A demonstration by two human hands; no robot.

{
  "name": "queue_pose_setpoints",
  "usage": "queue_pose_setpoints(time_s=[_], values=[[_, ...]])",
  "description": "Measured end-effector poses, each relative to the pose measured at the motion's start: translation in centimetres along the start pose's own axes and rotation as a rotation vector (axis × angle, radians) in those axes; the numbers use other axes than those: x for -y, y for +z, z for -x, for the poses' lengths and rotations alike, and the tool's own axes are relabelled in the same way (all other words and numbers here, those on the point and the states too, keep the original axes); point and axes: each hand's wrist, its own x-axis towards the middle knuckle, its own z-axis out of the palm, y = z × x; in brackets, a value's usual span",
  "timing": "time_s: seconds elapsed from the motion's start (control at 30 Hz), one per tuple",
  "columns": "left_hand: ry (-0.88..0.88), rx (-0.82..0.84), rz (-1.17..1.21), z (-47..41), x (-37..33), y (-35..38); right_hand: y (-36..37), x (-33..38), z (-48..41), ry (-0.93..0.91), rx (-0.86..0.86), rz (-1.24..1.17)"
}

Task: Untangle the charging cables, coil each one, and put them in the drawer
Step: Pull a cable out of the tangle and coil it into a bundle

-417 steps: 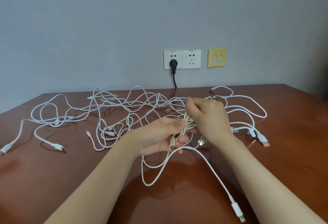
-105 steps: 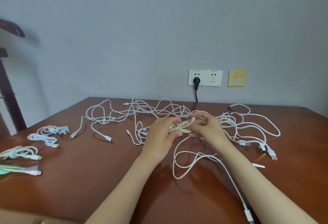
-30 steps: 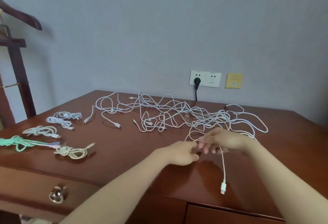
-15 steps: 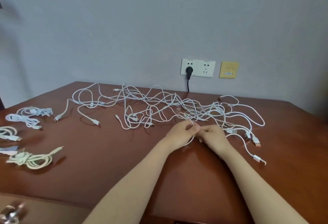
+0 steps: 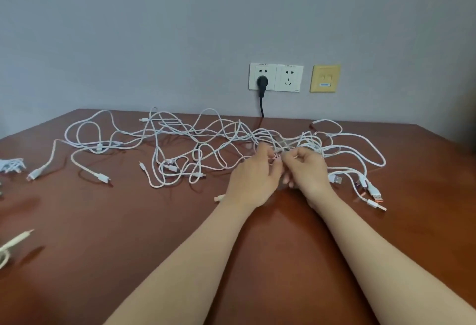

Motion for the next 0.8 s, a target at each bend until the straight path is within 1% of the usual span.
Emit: queue_pose_setpoints(time_s=[0.07,0.1,0.17,0.23,0.3,0.37,0.47,0.5,0.6,0.67,0.73,0.8], values=[[0.086,-0.025,-0.089,0.1,-0.3,0.4,-0.1,-0.1,-0.3,0.011,-0.105,-0.01],[0.11,-0.021,-0.111,0.0,-0.2,0.5,-0.1,-0.1,-0.3,-0.013,-0.142,0.003],[0.152,-0.023,-0.127,-0.3,0.1,0.5,0.1,-0.3,-0.1,-0.138,-0.176,0.092],[0.194,-0.057,-0.057,-0.5,0.4,0.4,0.3,-0.1,0.3,-0.272,-0.16,0.231],[0.159,-0.098,0.105,-0.7,0.8,0.4,0.4,0.1,0.5,-0.316,-0.121,0.262],[0.045,-0.119,0.333,-1.3,1.4,0.4,0.5,0.1,0.6,-0.331,-0.087,0.27],[-0.111,-0.11,0.697,-2.0,1.7,0.4,0.5,0.0,0.7,-0.408,-0.053,0.434],[-0.162,-0.09,0.795,-2.1,1.7,0.4,0.5,0.0,0.6,-0.405,-0.049,0.48],[-0.273,-0.036,1.034,-2.3,1.1,0.0,0.5,0.1,0.5,-0.395,-0.107,0.568],[-0.357,-0.057,1.265,-2.6,0.8,-0.6,0.7,0.3,0.6,-0.477,-0.145,0.584],[-0.447,-0.093,1.52,-2.8,0.9,-1.7,0.7,0.3,0.5,-0.552,-0.105,0.583],[-0.489,-0.101,1.68,-2.9,1.1,-2.6,0.7,0.5,0.4,-0.539,-0.017,0.557]])
